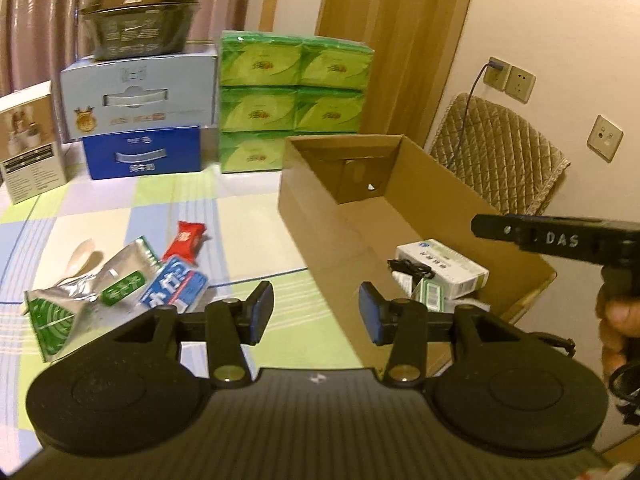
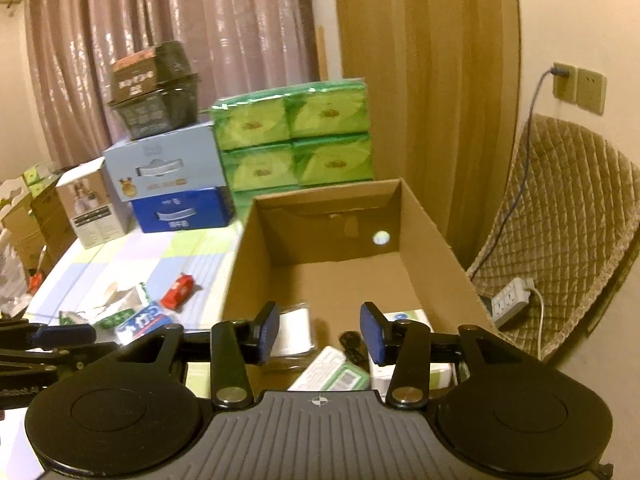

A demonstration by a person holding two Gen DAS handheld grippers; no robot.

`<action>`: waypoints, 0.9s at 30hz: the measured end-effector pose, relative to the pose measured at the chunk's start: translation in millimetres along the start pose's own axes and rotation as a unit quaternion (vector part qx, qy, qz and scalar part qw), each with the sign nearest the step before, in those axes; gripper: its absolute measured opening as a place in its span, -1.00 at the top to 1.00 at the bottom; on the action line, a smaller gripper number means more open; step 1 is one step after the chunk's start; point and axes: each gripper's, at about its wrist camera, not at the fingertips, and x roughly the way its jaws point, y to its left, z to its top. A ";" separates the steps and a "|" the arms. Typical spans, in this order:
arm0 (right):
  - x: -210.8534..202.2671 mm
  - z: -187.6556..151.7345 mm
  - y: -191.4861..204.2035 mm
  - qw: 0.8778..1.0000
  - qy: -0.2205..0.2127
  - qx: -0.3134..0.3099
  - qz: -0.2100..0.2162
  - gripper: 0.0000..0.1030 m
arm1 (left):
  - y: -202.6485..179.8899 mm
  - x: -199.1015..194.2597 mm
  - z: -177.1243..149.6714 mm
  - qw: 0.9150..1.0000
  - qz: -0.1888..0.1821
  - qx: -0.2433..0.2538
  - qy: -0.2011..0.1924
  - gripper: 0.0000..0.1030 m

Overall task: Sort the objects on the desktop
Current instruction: 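Withdraw both open tools from the cardboard box back over the table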

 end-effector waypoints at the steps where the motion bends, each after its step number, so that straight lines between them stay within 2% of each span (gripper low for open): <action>1: -3.7 -0.2 6.0 1.000 -0.002 -0.006 0.002 0.07 | 2.8 -4.5 -1.9 1.000 0.002 0.000 -0.001 0.14; 11: -28.7 -4.5 71.8 0.998 0.001 -0.036 0.051 -0.24 | 42.6 -57.6 -27.4 0.999 0.039 0.006 -0.010 -0.29; 17: -26.4 -16.0 117.6 0.995 0.007 -0.065 0.078 -0.33 | 79.5 -84.5 -47.8 0.997 0.072 -0.008 -0.009 -0.31; 20: -20.5 -22.5 135.5 0.993 0.015 -0.071 0.090 -0.36 | 95.0 -94.0 -54.9 0.996 0.088 -0.010 -0.009 -0.46; 27: -6.8 -34.9 164.0 0.991 0.032 -0.082 0.106 -0.39 | 127.4 -109.5 -67.9 0.994 0.108 -0.030 -0.007 -0.54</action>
